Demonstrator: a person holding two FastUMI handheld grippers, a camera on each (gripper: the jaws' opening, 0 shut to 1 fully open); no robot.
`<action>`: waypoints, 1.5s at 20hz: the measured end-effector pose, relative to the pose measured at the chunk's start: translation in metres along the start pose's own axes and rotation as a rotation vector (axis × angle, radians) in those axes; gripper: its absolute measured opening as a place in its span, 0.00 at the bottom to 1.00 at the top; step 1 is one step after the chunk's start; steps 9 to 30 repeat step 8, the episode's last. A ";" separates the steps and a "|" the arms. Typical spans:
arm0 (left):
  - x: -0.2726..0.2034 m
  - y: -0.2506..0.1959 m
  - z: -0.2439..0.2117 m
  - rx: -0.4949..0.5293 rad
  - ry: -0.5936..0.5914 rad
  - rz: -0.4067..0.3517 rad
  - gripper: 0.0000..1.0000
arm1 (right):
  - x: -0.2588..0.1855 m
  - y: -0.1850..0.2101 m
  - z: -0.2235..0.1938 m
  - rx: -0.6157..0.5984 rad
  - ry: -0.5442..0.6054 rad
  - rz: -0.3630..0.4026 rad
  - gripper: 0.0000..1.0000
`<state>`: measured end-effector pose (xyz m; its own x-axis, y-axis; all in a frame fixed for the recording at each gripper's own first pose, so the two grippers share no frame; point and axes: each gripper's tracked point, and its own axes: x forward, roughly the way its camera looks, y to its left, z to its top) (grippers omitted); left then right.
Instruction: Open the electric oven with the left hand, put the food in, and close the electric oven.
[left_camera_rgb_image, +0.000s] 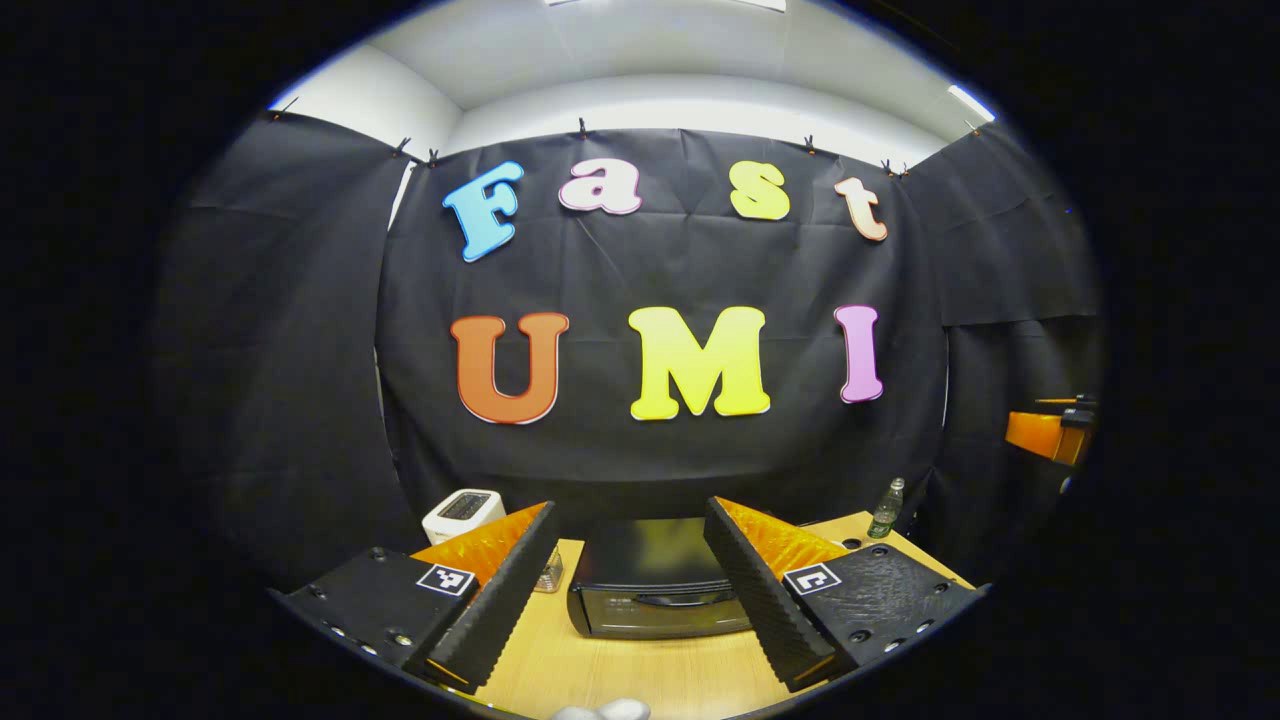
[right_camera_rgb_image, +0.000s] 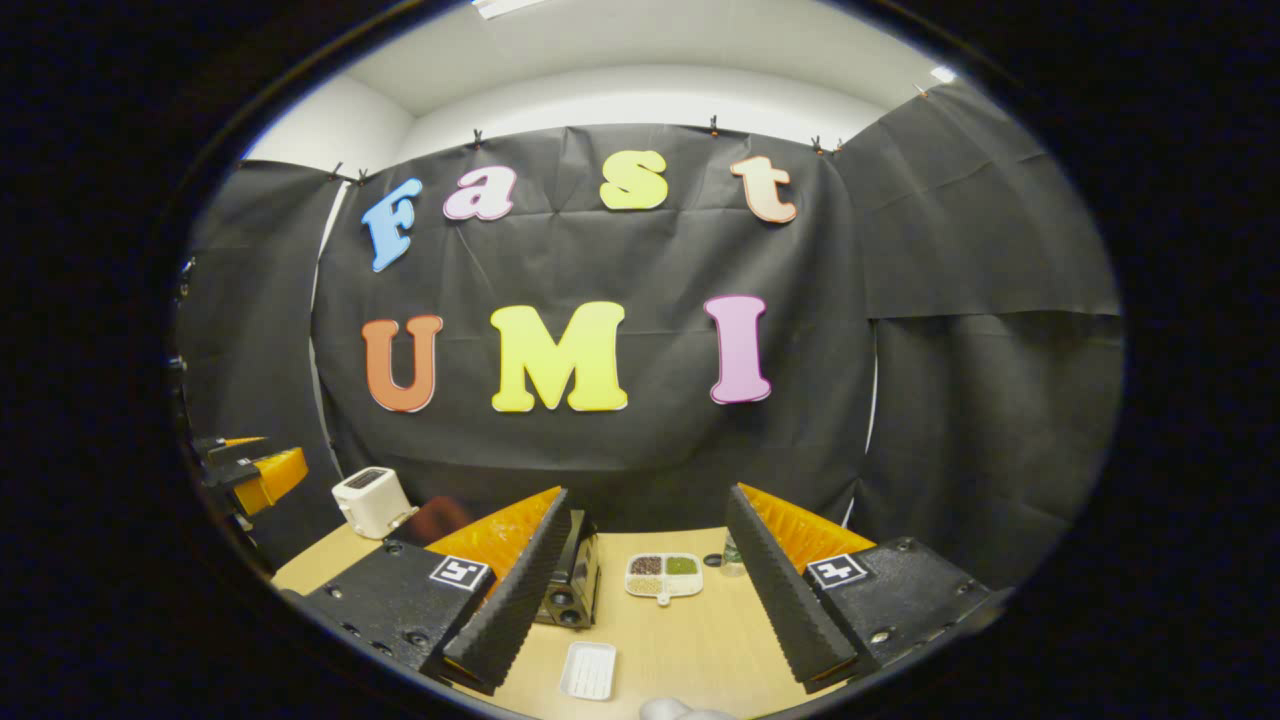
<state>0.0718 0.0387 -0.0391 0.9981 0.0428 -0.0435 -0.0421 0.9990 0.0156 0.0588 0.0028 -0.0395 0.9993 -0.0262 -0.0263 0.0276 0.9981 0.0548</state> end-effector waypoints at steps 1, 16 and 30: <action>-0.006 0.003 0.010 0.002 -0.015 0.001 0.96 | -0.001 0.003 0.003 -0.003 -0.003 0.004 0.95; -0.030 -0.004 0.036 0.024 -0.060 -0.027 0.96 | -0.008 0.018 0.012 -0.001 -0.020 -0.003 0.95; -0.030 -0.004 0.036 0.024 -0.060 -0.027 0.96 | -0.008 0.018 0.012 -0.001 -0.020 -0.003 0.95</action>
